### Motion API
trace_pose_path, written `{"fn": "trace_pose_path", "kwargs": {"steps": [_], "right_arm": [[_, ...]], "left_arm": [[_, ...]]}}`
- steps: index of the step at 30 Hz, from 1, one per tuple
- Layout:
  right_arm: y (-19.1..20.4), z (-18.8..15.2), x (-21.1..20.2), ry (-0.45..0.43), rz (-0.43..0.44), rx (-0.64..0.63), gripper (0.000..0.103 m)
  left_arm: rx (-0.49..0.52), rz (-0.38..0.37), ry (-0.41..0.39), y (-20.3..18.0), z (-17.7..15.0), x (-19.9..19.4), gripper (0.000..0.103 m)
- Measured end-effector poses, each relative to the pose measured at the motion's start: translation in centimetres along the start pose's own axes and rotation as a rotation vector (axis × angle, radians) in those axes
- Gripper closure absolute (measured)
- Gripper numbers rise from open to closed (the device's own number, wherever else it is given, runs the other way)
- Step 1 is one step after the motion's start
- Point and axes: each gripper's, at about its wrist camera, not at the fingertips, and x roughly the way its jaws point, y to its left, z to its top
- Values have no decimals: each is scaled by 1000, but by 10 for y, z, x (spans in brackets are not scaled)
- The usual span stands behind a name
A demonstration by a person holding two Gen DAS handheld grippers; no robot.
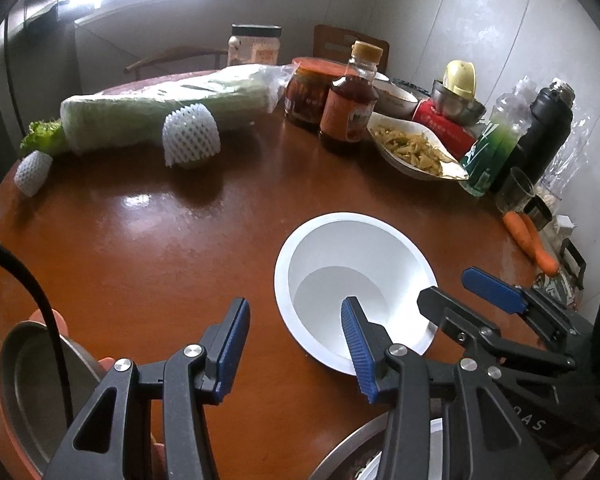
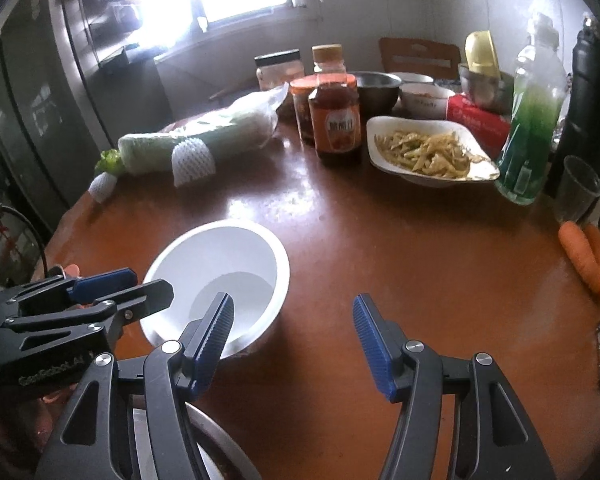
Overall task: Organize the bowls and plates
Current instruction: 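Move the right tool to the second white bowl and grasp its rim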
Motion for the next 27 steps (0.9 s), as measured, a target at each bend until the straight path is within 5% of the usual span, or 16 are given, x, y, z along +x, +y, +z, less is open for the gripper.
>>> {"fn": "trace_pose_path", "kwargs": {"steps": [9,20,23,27], "right_arm": [[1,1,12,22,27,-7,39],[7,-3,14,15,52,-37,71],[12,-5,14,17,57,-50,82],[21,-6,6,-12,51,-74,84]], "left_arm": [[-9,7,21,2,1,8,56],[-4,-2,66,-2,-4,22,56],[-17,-44,81,-2,-7,23,65],[2,-34,41,-6,-10,13,70]]}}
